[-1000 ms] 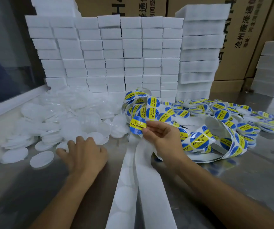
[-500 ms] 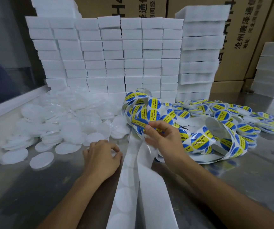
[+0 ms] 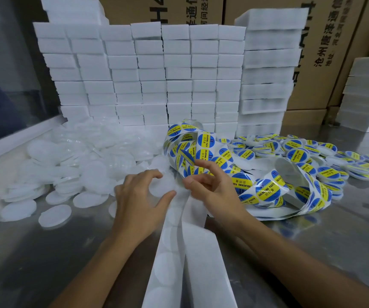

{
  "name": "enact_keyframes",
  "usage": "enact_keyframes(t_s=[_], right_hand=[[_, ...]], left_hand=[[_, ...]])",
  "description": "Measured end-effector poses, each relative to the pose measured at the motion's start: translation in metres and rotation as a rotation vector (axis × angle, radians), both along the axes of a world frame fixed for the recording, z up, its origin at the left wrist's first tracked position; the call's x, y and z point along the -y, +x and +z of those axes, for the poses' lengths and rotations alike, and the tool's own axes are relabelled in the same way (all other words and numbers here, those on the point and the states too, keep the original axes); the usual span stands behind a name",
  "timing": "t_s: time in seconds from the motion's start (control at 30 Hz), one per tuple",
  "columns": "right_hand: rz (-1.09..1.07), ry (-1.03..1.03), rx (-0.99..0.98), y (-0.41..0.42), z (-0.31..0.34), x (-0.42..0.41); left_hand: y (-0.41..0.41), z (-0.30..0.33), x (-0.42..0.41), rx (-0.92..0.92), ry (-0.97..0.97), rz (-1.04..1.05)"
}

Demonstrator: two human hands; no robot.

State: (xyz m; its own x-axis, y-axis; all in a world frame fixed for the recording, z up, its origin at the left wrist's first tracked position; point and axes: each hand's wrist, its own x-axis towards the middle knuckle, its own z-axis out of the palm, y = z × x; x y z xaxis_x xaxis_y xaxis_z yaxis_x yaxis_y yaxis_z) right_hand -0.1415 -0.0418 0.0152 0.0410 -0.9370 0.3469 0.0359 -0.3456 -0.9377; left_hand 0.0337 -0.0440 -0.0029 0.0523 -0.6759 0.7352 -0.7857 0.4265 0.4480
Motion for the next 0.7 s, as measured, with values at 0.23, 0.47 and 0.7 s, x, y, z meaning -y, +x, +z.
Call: enact_keyframes(t_s=[0.23,0.47,0.7], right_hand=[[0.041,-0.008,0.057,0.0015,-0.0039,0.0015],[0.014,0.09,0.206,-0.0011,-0.0009,0.0044],[0.038,0.156,0.238,-0.0003,0.0022,0.0029]], left_hand=[[-0.0077,0.0033,-0.0069,0.065,-0.088,-0.248],[-0.0091,0.0063,-0.0074,0.075,-0.142,-0.227],[-0.0096,0.0061,-0.0082,0.124,-0.132,-0.178]])
